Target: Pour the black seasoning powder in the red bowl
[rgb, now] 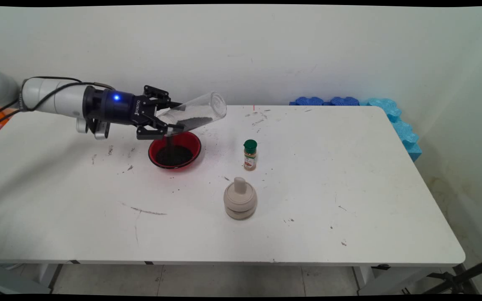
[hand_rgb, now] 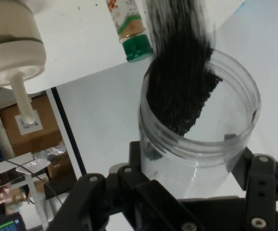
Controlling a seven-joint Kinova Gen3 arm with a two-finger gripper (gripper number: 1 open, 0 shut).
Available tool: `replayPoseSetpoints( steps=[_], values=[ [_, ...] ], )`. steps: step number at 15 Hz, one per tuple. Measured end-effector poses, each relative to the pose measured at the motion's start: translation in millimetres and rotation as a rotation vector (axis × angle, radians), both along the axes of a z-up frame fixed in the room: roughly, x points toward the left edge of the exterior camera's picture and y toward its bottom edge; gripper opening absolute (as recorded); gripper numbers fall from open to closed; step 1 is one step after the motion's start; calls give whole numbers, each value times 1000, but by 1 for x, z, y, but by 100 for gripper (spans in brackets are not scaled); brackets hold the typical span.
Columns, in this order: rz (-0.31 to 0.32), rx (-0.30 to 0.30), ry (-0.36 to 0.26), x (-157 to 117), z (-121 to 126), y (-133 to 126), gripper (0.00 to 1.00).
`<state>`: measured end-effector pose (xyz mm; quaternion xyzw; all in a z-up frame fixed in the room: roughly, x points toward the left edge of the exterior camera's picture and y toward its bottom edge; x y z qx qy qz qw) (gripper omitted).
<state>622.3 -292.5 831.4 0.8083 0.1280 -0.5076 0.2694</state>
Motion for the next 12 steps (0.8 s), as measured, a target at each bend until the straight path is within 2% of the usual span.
replayPoseSetpoints(
  steps=[12],
  values=[
    [58,40,87,-1,1,0,0]
  ],
)
